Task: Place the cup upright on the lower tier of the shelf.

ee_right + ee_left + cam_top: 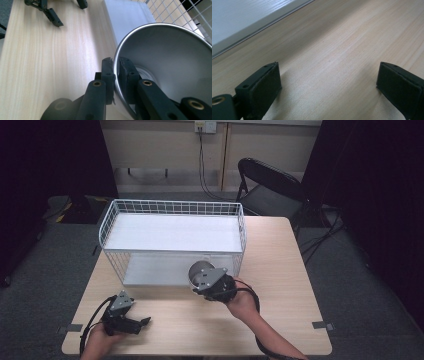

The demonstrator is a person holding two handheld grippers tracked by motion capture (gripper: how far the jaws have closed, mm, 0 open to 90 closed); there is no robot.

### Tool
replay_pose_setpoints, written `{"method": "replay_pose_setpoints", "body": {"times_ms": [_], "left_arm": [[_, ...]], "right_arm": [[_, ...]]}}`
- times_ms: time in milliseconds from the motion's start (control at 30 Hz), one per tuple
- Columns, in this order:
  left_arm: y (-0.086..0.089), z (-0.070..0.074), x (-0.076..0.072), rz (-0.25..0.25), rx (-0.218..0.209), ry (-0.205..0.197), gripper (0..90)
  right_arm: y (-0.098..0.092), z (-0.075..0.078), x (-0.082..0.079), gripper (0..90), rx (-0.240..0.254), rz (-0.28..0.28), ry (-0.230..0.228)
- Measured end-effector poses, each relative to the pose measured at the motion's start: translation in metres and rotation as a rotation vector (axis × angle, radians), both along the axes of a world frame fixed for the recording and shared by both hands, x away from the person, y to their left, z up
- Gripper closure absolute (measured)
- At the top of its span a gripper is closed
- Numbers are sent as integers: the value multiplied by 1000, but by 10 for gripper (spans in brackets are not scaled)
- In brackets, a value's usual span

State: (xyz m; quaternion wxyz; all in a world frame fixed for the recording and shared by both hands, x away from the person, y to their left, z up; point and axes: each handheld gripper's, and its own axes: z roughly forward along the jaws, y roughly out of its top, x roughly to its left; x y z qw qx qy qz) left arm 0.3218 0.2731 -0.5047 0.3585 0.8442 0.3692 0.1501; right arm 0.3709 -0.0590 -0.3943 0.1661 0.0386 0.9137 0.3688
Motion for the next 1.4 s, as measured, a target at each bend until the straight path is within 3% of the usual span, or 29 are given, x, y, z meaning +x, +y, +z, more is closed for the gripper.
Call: {"method": "replay_pose_setpoints", "body": {"times_ms": [1400], "left_arm": [[0,0,0,0,0,0,48]], "right_arm": [[10,4,25,822,7,-57,-34]]}}
